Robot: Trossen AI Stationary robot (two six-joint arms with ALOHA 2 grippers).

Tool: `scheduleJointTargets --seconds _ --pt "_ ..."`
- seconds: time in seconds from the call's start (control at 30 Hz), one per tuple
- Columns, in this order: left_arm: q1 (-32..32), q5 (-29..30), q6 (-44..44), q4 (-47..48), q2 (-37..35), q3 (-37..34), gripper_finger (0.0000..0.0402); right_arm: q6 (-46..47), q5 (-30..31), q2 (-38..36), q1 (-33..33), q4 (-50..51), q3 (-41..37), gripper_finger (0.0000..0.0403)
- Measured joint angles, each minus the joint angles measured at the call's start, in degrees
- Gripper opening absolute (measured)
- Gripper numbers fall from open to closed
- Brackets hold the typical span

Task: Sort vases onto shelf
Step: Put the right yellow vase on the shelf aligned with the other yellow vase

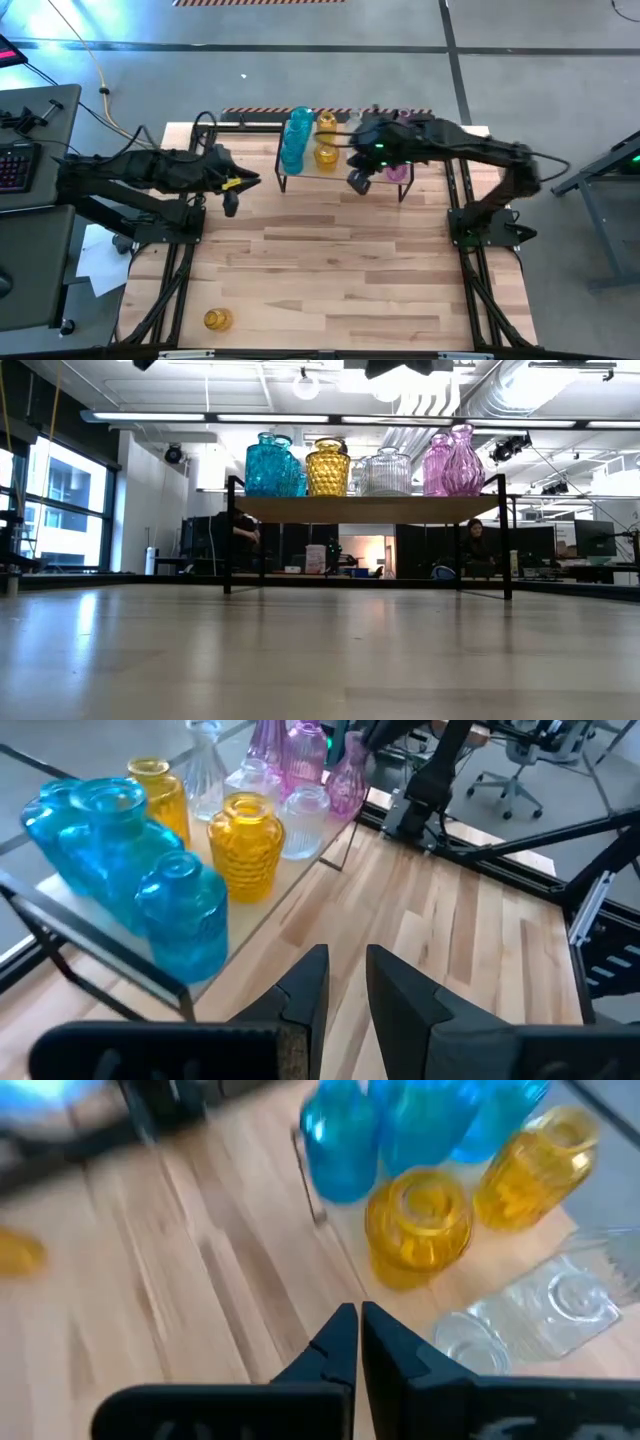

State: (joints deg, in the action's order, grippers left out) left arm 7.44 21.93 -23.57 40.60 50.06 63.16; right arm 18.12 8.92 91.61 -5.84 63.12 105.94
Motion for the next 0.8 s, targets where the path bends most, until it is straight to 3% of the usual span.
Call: scheduleJointTargets --seconds 0.17,0.37,0.5,0.8 --pt "0.0 0.0 -0.3 -0.1 -2.9 -2.4 0.0062 6.3 0.5 -9.7 2.1 -21.9 -18.2 0.0000" --pt "0.0 -0.3 -0.3 0.1 -3.0 -2.4 0.0062 13.1 2.0 -10.9 5.3 -45.1 -33.8 0.0000" --pt "0.0 -0.3 -0.4 -0.2 -3.0 -2.4 0.0062 14.9 5.1 -9.0 6.4 -52.1 -37.7 0.0000" --pt "0.0 -0.3 -0.4 -0.6 -3.0 -2.4 0.0062 15.3 13.3 -5.9 6.9 -55.8 -37.7 0.0000"
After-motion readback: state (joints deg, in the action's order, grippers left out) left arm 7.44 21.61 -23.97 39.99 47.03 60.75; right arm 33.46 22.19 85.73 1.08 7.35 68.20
